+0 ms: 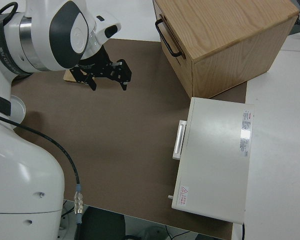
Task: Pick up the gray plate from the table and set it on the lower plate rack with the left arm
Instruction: 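Carry the gray plate with the left gripper to the wooden rack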
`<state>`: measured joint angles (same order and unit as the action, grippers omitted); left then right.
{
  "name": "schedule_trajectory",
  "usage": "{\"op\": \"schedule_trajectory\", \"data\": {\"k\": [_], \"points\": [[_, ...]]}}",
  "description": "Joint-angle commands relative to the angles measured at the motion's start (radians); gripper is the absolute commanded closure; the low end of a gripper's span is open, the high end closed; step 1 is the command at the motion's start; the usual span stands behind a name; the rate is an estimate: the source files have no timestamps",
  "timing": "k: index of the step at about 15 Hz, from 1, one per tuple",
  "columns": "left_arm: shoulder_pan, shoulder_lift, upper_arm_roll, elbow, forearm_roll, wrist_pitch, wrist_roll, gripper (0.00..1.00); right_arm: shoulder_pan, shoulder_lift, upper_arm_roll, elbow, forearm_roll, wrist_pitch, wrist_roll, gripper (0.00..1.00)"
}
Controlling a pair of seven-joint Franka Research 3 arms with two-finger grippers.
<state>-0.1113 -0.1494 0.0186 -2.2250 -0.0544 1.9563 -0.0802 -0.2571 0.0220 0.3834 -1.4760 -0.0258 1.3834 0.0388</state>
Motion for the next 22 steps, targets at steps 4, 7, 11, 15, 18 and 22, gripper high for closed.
{"op": "schedule_trajectory", "data": {"k": [4,7,11,15,18,22], "points": [[0.002,0.004,0.004,0.155,0.204,-0.189,-0.018,1.0,-0.025,-0.002,0.022,0.008,-0.006,-0.012,0.012,0.017],[-0.001,0.01,0.004,0.225,0.345,-0.29,-0.018,1.0,-0.025,-0.002,0.02,0.008,-0.006,-0.012,0.012,0.017],[-0.001,0.007,-0.002,0.257,0.511,-0.368,-0.02,1.0,-0.025,-0.004,0.022,0.008,-0.006,-0.012,0.012,0.017],[-0.002,0.011,-0.002,0.257,0.655,-0.433,-0.021,1.0,-0.025,-0.002,0.022,0.008,-0.006,-0.012,0.012,0.017],[-0.002,0.011,-0.003,0.251,0.732,-0.462,-0.026,1.0,-0.025,-0.002,0.022,0.008,-0.006,-0.012,0.012,0.017],[-0.001,0.022,-0.005,0.231,0.82,-0.474,-0.084,1.0,-0.025,-0.004,0.022,0.008,-0.006,-0.012,0.012,0.017]]}}
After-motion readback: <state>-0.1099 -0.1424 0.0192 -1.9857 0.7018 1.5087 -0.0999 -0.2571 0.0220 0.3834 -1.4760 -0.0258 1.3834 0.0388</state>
